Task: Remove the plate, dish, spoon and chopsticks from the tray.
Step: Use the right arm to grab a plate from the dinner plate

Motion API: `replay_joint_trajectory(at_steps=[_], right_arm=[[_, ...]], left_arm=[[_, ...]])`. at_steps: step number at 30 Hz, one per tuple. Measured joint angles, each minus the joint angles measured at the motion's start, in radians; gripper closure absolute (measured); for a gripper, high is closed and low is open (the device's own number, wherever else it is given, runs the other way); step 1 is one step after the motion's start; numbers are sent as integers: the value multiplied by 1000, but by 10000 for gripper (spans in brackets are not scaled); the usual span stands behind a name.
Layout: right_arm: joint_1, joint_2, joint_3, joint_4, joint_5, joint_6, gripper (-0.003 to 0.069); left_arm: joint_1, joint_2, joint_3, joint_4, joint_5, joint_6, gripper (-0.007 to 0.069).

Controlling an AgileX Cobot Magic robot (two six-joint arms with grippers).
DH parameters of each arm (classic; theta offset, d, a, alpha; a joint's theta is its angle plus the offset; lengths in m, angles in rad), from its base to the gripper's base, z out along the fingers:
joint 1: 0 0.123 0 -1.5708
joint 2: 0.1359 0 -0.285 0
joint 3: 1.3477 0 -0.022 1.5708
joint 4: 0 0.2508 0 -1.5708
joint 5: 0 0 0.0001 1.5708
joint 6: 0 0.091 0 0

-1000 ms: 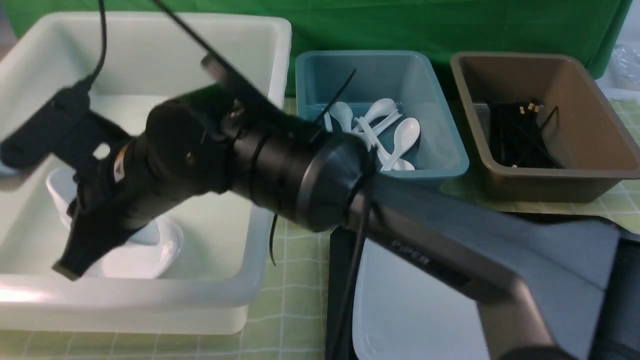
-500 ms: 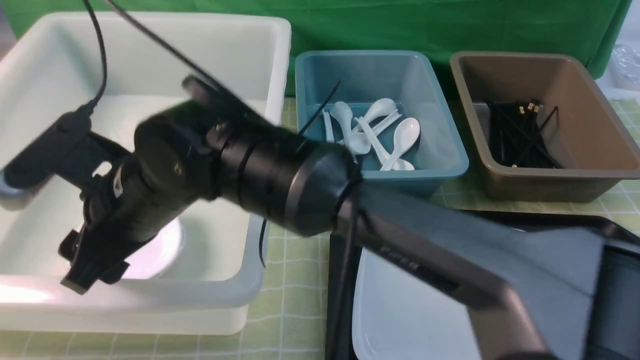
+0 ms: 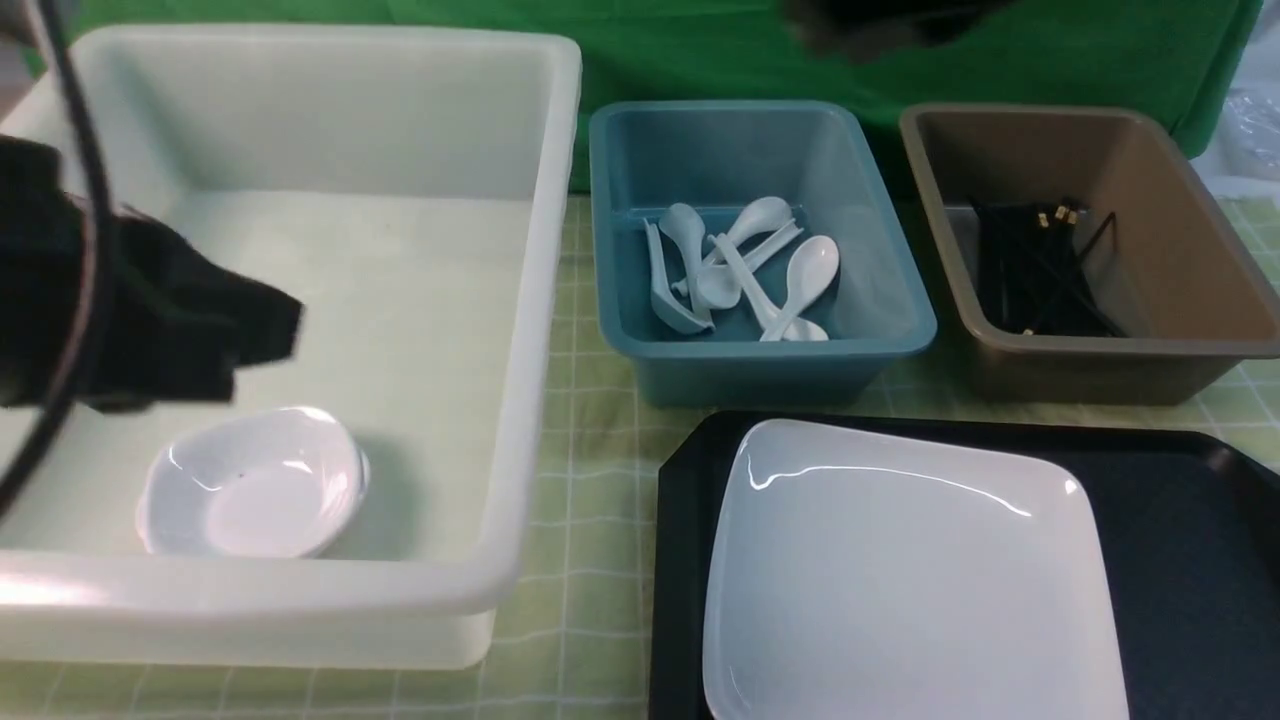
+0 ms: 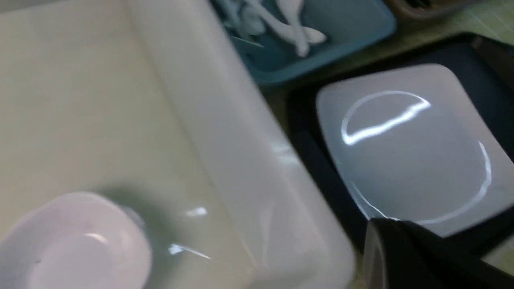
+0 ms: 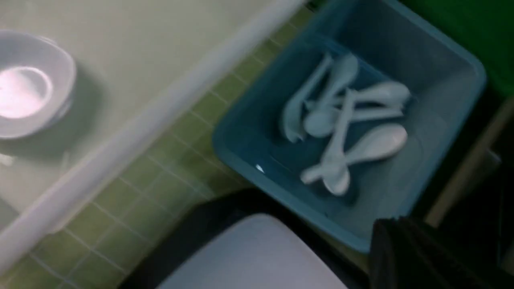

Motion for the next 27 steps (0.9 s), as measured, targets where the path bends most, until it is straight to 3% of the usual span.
replay_joint_trajectory(at_steps=[1, 2, 3, 5, 6, 8, 9, 10, 11, 16, 27], right_arm=[[-12, -10, 15, 3, 0, 8, 640], [-107, -81, 142, 12, -1, 30, 636], [-119, -97, 158, 13, -1, 39, 636], [-270, -174, 369, 54, -34, 66, 592], [-291, -178, 385, 59, -40, 66, 586], [-412, -205, 594, 171, -130, 48, 484], [-419, -205, 608, 181, -139, 44, 465], [-483, -197, 738, 275, -236, -1, 361], [-509, -183, 805, 314, -304, -22, 313], [-542, -89, 939, 383, -520, -56, 202], [-544, 148, 954, 489, -693, -106, 185]], left_arm=[[-11, 2, 0, 3, 0, -3, 622], [-100, 20, 0, 32, -9, -37, 622], [-100, 23, 0, 32, -9, -37, 622], [-202, 73, 0, 72, -44, -75, 622], [-215, 78, 0, 77, -50, -78, 622], [-283, 156, 0, 89, -86, -93, 622], [-287, 156, 0, 89, -89, -94, 622], [-324, 214, 0, 90, -114, -98, 622], [-339, 248, 0, 90, -137, -101, 622], [-370, 369, 0, 90, -239, -101, 622], [-493, 670, -144, 52, -545, -18, 622]])
